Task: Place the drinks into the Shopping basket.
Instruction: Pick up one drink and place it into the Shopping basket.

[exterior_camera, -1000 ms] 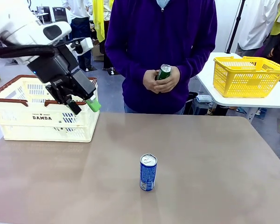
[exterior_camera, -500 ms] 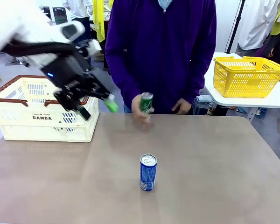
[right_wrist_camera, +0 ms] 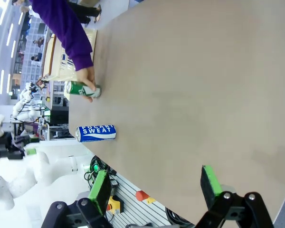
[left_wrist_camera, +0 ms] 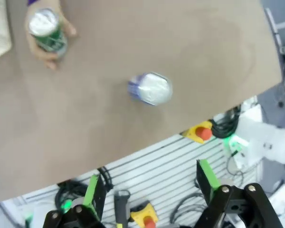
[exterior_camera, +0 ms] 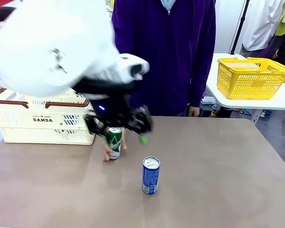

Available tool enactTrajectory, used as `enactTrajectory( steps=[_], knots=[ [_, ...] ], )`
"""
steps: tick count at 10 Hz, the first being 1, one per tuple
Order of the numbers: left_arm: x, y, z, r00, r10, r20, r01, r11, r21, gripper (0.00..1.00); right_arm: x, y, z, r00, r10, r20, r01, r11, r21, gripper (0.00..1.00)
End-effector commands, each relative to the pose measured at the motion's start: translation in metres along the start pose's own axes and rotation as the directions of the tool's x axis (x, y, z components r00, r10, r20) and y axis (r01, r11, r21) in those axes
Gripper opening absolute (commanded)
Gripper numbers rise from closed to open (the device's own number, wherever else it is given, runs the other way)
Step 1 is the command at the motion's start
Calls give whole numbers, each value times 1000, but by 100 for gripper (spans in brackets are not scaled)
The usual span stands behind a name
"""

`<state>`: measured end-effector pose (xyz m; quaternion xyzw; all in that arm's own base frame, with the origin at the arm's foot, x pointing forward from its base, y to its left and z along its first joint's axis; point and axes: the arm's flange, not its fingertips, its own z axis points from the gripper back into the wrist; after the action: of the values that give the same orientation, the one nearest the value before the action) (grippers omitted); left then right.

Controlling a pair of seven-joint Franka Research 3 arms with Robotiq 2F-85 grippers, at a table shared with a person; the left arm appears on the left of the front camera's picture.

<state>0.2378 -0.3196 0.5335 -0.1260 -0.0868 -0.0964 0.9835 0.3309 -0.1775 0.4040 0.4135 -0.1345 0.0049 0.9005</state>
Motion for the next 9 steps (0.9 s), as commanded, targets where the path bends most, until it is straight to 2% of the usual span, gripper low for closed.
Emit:
enactTrajectory(
  steps=[1, 2, 3, 5, 7, 8, 9],
  knots=[
    [-2, 126, 79, 993, 118, 31, -115, 991, -74, 100, -1, 2, 2, 1000, -2, -7, 2, 1000, -2, 100],
    [-23, 178, 117, 993, 95, 67, -85, 986, -141, 100, -1, 2, 2, 1000, -2, -7, 2, 1000, -2, 100],
    [-51, 223, 148, 977, 195, 85, -189, 979, -79, 100, -1, 2, 2, 1000, -2, -7, 2, 1000, -2, 100],
    [-106, 295, 175, 922, 371, 108, -365, 928, -70, 100, -1, 2, 2, 1000, -2, -7, 2, 1000, -2, 100],
    [-154, 333, 170, 878, 464, 117, -435, 876, -208, 100, -1, 2, 2, 1000, -2, -7, 2, 1000, -2, 100],
    [-175, 345, 164, 860, 487, 153, -431, 853, -296, 100, -1, 2, 2, 1000, -2, -7, 2, 1000, -2, 100],
    [-184, 349, 158, 847, 511, 145, -456, 840, -295, 100, -1, 2, 2, 1000, -2, -7, 2, 1000, -2, 100]
  ],
)
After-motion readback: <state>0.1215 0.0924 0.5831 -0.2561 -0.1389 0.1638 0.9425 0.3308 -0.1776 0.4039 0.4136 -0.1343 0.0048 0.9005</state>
